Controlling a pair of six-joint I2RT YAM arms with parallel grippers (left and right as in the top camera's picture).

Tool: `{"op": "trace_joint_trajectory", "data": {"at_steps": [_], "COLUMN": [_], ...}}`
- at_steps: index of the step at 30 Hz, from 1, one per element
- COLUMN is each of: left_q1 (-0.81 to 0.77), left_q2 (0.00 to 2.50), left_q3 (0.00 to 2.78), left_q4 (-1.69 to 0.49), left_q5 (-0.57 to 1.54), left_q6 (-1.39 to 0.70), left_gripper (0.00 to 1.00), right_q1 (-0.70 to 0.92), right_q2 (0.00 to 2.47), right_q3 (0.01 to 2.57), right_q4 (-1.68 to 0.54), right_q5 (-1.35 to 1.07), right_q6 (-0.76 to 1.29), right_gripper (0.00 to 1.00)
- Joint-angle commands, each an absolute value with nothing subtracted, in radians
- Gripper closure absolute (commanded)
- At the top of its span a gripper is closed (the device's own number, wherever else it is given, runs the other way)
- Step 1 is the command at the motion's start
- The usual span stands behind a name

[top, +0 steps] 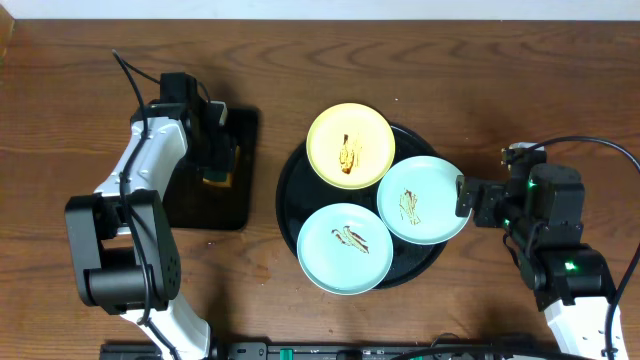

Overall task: Clean dirty plates on tray and stack at the side
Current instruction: 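Move the left gripper over the sponge in the black tray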

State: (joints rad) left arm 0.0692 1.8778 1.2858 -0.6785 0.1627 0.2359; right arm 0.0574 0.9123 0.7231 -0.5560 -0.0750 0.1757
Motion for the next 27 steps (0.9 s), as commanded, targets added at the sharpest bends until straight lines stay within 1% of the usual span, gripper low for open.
{"op": "trace_joint_trajectory", "data": {"at_steps": [1, 21, 23, 27], "left_q1": [0.066, 0.059, 0.059, 0.059], "left_q2": [1.887, 1.954, 1.951, 1.95], "left_q3": [1.264, 1.264, 1.264, 1.264], "left_q4": [-0.668, -0.656, -0.653, -0.653], "left_q5": [0.176, 0.198, 0.198, 0.198], "left_q6": [0.23, 0.204, 0.204, 0.204], "left_gripper": [0.31, 0.31, 0.33, 0.39], "right_q1": [0.046, 0.046, 0.046, 0.046], "right_q2": [0.912, 0.912, 0.912, 0.912], "right_q3": [0.743, 0.743, 0.743, 0.743], "right_q4": [-0.55, -0.55, -0.55, -0.55], "right_q5": [-0.079, -0.079, -0.079, -0.079], "right_q6": [0.167, 0.167, 0.167, 0.167], "right_gripper": [0.01, 0.01, 0.01, 0.01]}}
